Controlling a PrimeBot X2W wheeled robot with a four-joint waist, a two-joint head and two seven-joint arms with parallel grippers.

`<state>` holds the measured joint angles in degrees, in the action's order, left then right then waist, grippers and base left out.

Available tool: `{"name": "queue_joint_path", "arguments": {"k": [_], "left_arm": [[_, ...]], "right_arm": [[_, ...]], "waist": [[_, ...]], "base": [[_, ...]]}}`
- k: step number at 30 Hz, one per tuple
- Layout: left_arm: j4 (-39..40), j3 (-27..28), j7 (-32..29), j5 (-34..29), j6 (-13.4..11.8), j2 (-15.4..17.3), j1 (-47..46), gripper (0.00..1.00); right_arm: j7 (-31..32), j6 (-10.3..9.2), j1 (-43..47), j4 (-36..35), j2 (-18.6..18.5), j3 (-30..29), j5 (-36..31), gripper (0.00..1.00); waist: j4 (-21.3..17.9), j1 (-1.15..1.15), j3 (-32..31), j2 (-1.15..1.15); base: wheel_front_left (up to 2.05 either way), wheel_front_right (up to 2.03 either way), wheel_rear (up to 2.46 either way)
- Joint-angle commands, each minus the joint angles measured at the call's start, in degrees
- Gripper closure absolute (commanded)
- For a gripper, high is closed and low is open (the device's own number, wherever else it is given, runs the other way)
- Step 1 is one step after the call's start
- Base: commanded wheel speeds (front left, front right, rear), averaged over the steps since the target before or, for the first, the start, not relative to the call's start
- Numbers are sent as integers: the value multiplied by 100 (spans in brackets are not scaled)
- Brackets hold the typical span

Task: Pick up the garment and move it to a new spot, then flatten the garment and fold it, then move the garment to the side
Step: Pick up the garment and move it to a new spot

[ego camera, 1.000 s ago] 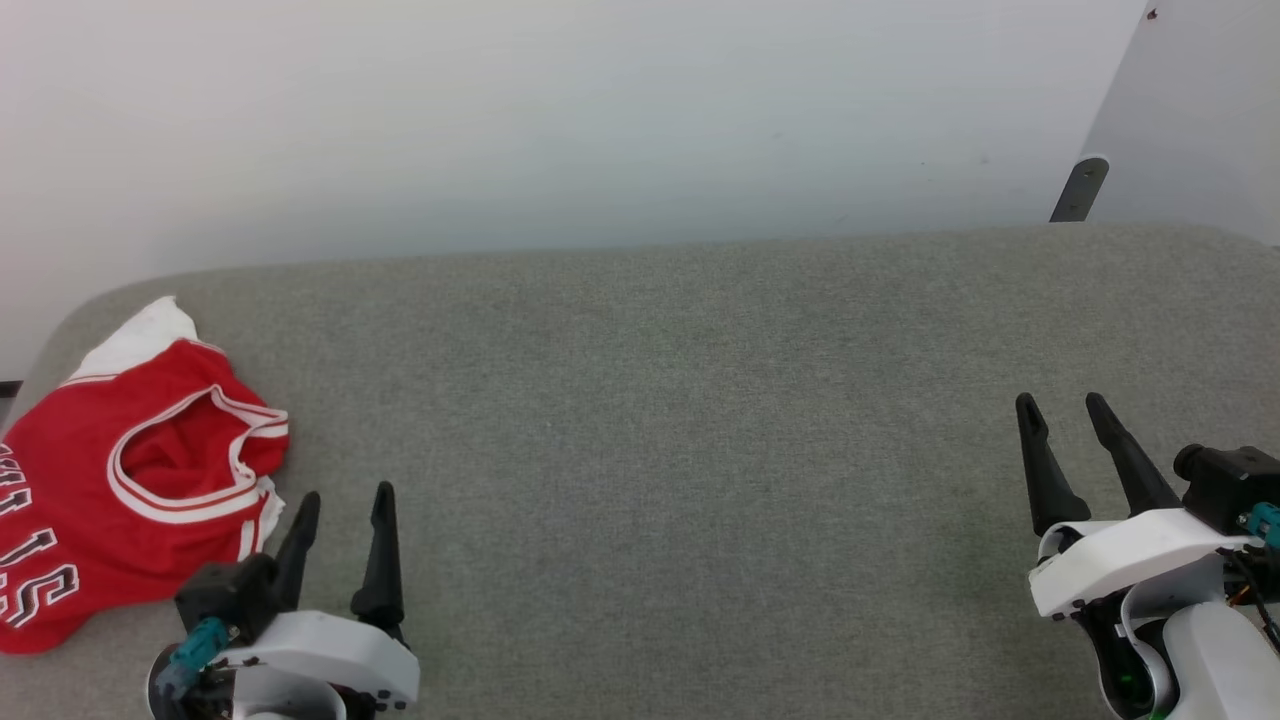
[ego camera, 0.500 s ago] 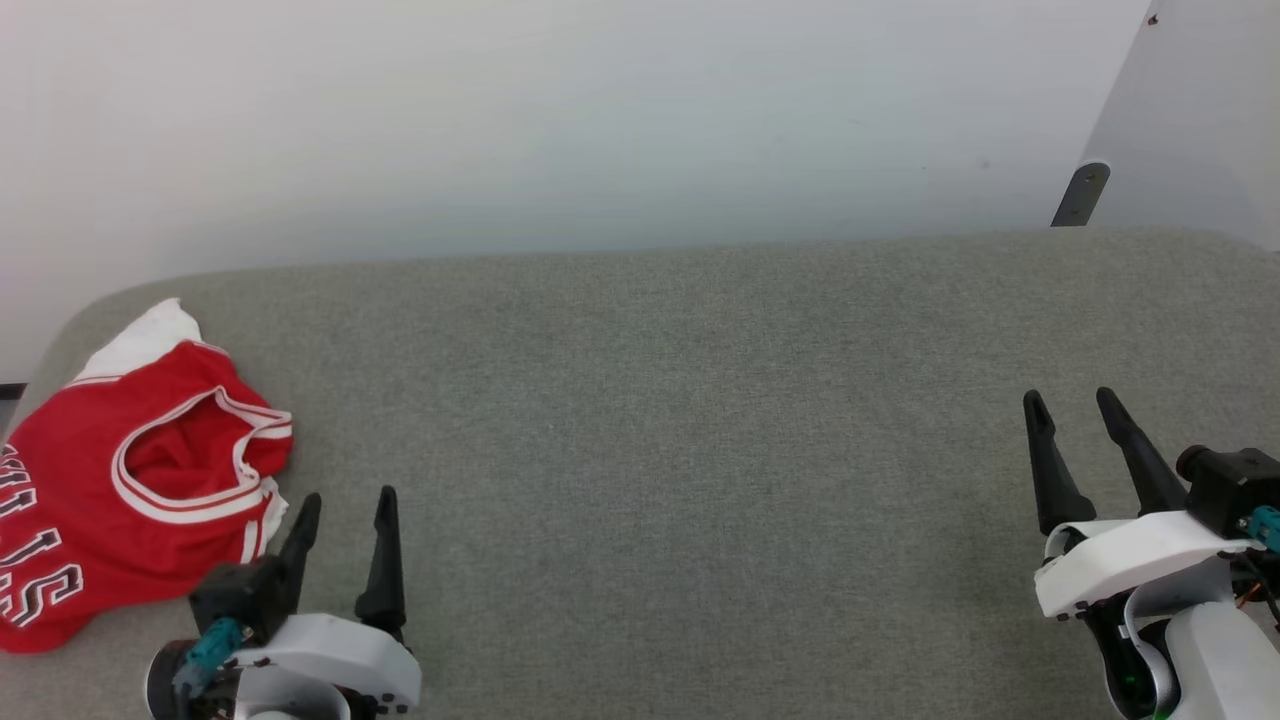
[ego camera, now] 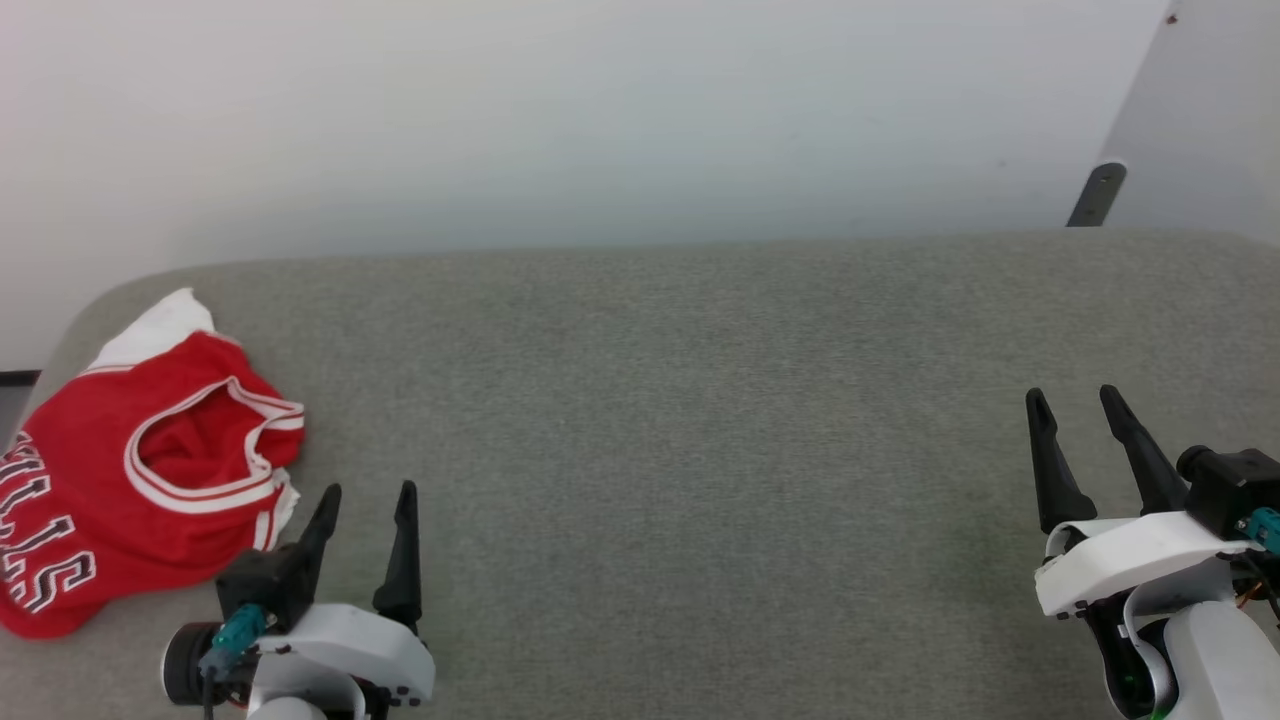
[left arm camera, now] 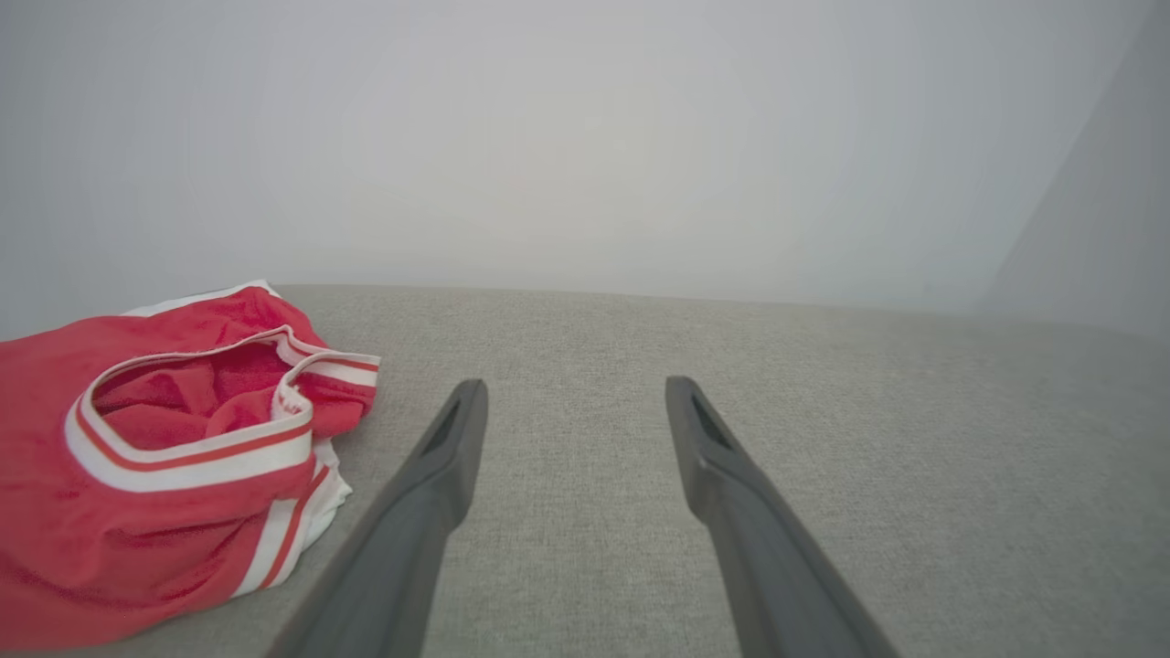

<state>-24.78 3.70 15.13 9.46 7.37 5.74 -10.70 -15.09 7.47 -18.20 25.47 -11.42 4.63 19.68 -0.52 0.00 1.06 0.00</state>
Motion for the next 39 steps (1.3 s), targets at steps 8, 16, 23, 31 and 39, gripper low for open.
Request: {"name": "queue_joint_path", "arguments": {"k": [8, 16, 23, 31, 39], "left_arm": [[-104, 8, 4, -15, 16, -18, -99, 0], [-242, 117, 3, -79, -18, -16, -5, 0], [-305, 127, 3, -142, -40, -21, 55, 0], [-15, 414, 3, 62, -144, -72, 273, 0], [644, 835, 3, 223, -342, -207, 783, 0]], "right_arm": [[-8, 4, 46, -17, -5, 5, 75, 0], [-8, 4, 137, 9, 48, 192, 134, 0], [-8, 4, 241, 33, 123, 265, 241, 0], [-8, 3, -79, 155, 250, 812, 295, 0], [-7, 3, -704, 531, 258, 1728, 600, 0]], "waist": [[618, 0, -23, 0], [1536, 0, -119, 0], [2471, 0, -261, 0], [3061, 0, -117, 0], [3194, 0, 107, 0]], "base": [[0, 0, 0], [0, 0, 0], [0, 0, 0], [0, 0, 0], [0, 0, 0]]}}
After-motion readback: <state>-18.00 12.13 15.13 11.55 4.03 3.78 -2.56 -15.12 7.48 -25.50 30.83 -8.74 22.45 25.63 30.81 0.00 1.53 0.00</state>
